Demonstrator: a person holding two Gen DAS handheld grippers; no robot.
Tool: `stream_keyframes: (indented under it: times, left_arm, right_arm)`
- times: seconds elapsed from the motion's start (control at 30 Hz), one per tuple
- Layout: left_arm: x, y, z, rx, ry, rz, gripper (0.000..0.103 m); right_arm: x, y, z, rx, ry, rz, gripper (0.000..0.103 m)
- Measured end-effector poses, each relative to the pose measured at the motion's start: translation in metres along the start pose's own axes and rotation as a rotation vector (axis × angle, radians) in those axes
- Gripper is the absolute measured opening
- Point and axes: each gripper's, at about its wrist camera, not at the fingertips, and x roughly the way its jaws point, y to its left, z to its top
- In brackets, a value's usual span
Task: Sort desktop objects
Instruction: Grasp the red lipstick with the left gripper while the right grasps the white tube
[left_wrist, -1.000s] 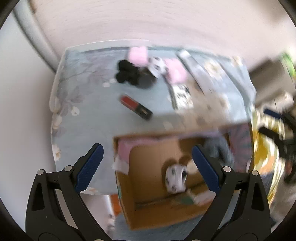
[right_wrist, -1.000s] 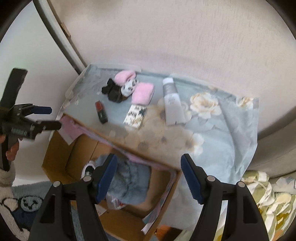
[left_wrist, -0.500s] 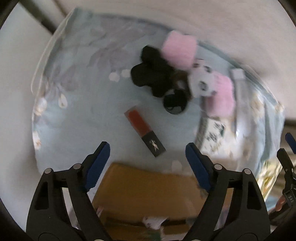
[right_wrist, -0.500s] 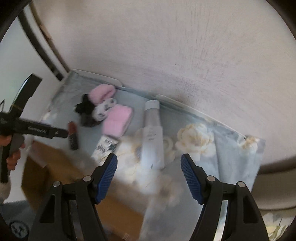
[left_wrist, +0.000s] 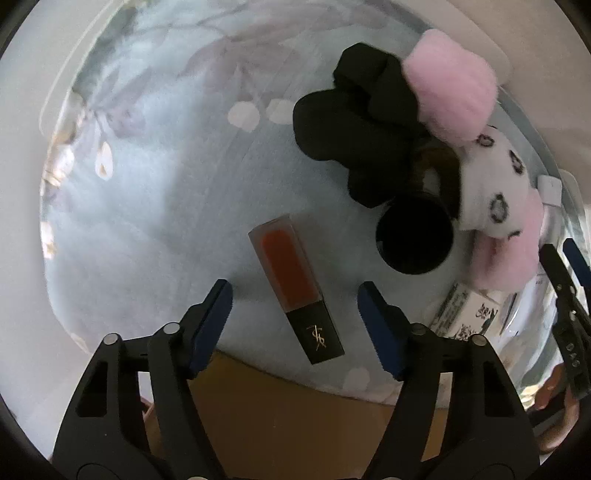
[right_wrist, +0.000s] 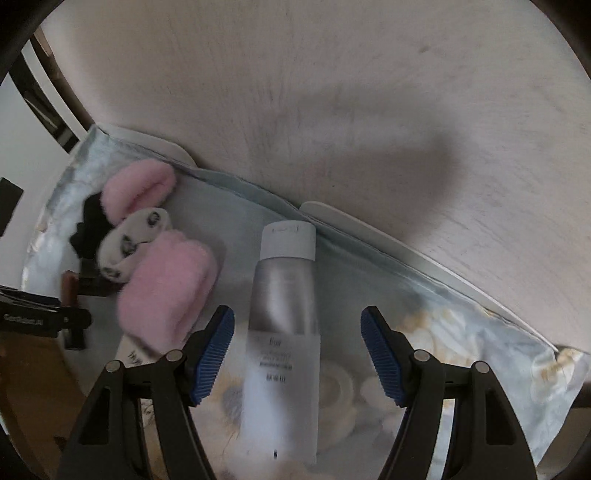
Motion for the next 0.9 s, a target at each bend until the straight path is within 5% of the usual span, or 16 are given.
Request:
stream_keyframes:
  times: [0.2, 0.33, 0.9]
  left_arm:
    - [-0.001, -0.003, -0.006, -0.012, -0.009, 0.013, 0.057]
    - [-0.005, -0.006, -0.013, 0.001, -0.042, 0.015, 0.029]
    - [-0.024, -0.015, -0.058, 0.049, -0.098, -0.038, 0.018]
  right_arm:
    - [0.012, 0.0, -0.001, -0.021, 0.014, -0.004, 0.059]
    - [0.01, 0.004, -0.001, -0.059, -0.008, 0.009, 0.043]
    - [-0.024, -0.015, -0.011, 0.015, -0.033, 0.09, 0.037]
